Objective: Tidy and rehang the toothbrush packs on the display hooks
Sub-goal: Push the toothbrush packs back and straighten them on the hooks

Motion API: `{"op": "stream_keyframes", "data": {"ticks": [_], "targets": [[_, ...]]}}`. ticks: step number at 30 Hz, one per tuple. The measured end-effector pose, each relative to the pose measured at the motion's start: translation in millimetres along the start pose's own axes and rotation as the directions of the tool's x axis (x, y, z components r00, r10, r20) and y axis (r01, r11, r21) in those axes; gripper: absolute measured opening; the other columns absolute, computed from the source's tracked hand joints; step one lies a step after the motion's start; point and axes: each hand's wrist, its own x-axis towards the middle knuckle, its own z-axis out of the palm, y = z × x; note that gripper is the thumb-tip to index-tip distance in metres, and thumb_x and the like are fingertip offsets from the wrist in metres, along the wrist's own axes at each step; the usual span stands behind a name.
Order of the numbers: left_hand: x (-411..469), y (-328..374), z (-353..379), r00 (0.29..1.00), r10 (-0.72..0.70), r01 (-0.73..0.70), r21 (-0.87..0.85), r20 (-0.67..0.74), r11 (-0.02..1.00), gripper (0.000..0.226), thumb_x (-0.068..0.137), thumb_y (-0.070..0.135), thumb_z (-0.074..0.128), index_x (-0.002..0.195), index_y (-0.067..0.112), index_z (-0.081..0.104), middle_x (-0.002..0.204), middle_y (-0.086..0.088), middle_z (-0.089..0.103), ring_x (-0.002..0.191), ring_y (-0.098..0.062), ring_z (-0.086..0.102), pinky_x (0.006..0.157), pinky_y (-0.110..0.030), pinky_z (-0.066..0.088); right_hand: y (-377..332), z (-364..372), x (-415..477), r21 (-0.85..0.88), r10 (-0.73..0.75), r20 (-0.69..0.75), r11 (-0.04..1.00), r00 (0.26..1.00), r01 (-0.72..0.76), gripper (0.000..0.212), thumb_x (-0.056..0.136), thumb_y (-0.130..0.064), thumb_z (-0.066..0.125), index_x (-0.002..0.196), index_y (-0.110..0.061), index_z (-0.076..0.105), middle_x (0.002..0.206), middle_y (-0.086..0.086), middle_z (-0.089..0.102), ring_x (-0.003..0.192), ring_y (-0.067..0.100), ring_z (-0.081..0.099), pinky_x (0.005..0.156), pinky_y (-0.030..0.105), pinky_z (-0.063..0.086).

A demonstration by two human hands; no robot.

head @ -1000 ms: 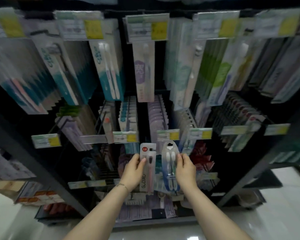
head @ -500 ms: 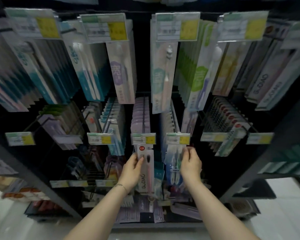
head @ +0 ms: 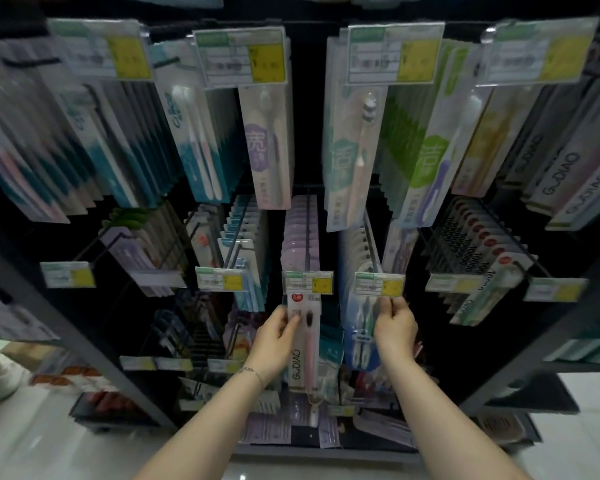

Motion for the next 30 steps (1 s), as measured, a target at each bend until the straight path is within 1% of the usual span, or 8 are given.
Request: {"op": "stream_keyframes", "data": {"ticks": [3, 7, 14, 17, 21, 23, 27, 30], "targets": [[3.1, 4.1, -5.1, 0.999, 0.018, -0.019, 0.016, 0.045, 1.000, 0.013, 0.104, 0.035, 0.049, 0.103, 0.029, 0.060, 0.099, 0.002, 0.072, 0.095, -0.016, 0.068, 0.091, -0.045, 0.056, -4.4, 4.4, 1.3, -0.012, 0.054, -0.014, 0.998, 0.998, -0.054, 0.017, 0.104, -0.022, 0.044, 0.101, -0.015, 0.059, 0.092, 0.004, 0.060, 0.088, 0.022, 0.054, 0.079, 0.029, 0.036], [6.8, 6.4, -9.2, 0.992, 0.042, -0.045, 0.016, 0.115, 0.999, 0.014, 0.105, 0.033, 0.048, 0.113, 0.038, 0.059, 0.113, 0.016, 0.070, 0.106, 0.000, 0.064, 0.098, -0.036, 0.054, -6.8, 9.2, 1.5, -0.002, 0.091, -0.029, 0.996, 0.995, -0.092, 0.019, 0.104, -0.019, 0.042, 0.105, -0.012, 0.059, 0.094, 0.005, 0.058, 0.089, 0.021, 0.050, 0.080, 0.027, 0.034], [15.1, 6.6, -7.5, 0.982, 0.059, -0.062, 0.013, 0.177, 0.998, 0.014, 0.104, 0.040, 0.047, 0.110, 0.038, 0.060, 0.108, 0.010, 0.071, 0.103, -0.009, 0.067, 0.096, -0.047, 0.055, -5.8, 8.3, 2.5, 0.037, 0.139, -0.034, 0.990, 0.990, -0.138, 0.019, 0.104, -0.024, 0.043, 0.108, -0.014, 0.058, 0.097, 0.005, 0.059, 0.093, 0.024, 0.055, 0.081, 0.030, 0.038], [14.5, 11.6, -5.1, 0.978, 0.063, -0.067, 0.016, 0.198, 0.998, 0.016, 0.104, 0.038, 0.047, 0.114, 0.035, 0.060, 0.111, 0.011, 0.070, 0.105, -0.007, 0.066, 0.098, -0.045, 0.054, -7.2, 3.7, -2.1, 0.058, 0.150, -0.030, 0.987, 0.988, -0.149, 0.011, 0.103, -0.026, 0.046, 0.103, -0.018, 0.053, 0.094, 0.001, 0.059, 0.089, 0.023, 0.056, 0.079, 0.029, 0.039], [14.5, 17.2, 3.1, 0.970, 0.036, -0.046, 0.037, 0.239, 0.998, 0.040, 0.105, 0.037, 0.047, 0.142, 0.023, 0.049, 0.138, 0.008, 0.058, 0.128, -0.011, 0.054, 0.111, -0.042, 0.045, 4.6, 2.1, -8.3, 0.003, 0.180, 0.040, 0.984, 0.983, -0.181, 0.010, 0.098, -0.020, 0.052, 0.090, -0.020, 0.060, 0.087, 0.000, 0.065, 0.087, 0.025, 0.065, 0.079, 0.038, 0.053], [16.4, 17.2, 9.9, 0.964, 0.041, -0.057, 0.052, 0.262, 0.997, 0.041, 0.104, 0.039, 0.046, 0.142, 0.023, 0.049, 0.141, 0.005, 0.057, 0.132, -0.014, 0.052, 0.112, -0.043, 0.044, 10.0, -0.5, -12.1, -0.017, 0.200, 0.116, 0.980, 0.973, -0.199, 0.016, 0.096, -0.015, 0.052, 0.086, -0.023, 0.062, 0.087, 0.005, 0.069, 0.079, 0.025, 0.067, 0.079, 0.046, 0.058], [18.3, 25.8, 28.2, 0.937, 0.114, -0.151, 0.089, 0.329, 0.985, 0.022, 0.106, 0.032, 0.045, 0.119, 0.022, 0.059, 0.116, 0.006, 0.068, 0.107, -0.009, 0.064, 0.098, -0.043, 0.054, 5.8, -11.1, -20.4, 0.020, 0.170, 0.220, 0.984, 0.961, -0.179, 0.015, 0.099, -0.012, 0.050, 0.095, -0.014, 0.064, 0.085, 0.011, 0.070, 0.047, 0.018, 0.061, 0.052, 0.028, 0.050], [18.8, 36.4, 44.3, 0.910, 0.190, -0.239, 0.092, 0.368, 0.967, 0.016, 0.106, 0.031, 0.045, 0.111, 0.023, 0.059, 0.101, 0.003, 0.069, 0.087, -0.009, 0.065, 0.085, -0.041, 0.058, 9.6, -18.7, -22.9, 0.090, 0.179, 0.266, 0.974, 0.947, -0.210, 0.018, 0.101, -0.014, 0.048, 0.098, -0.013, 0.066, 0.077, 0.006, 0.072, 0.048, 0.021, 0.063, 0.055, 0.031, 0.049]]}}
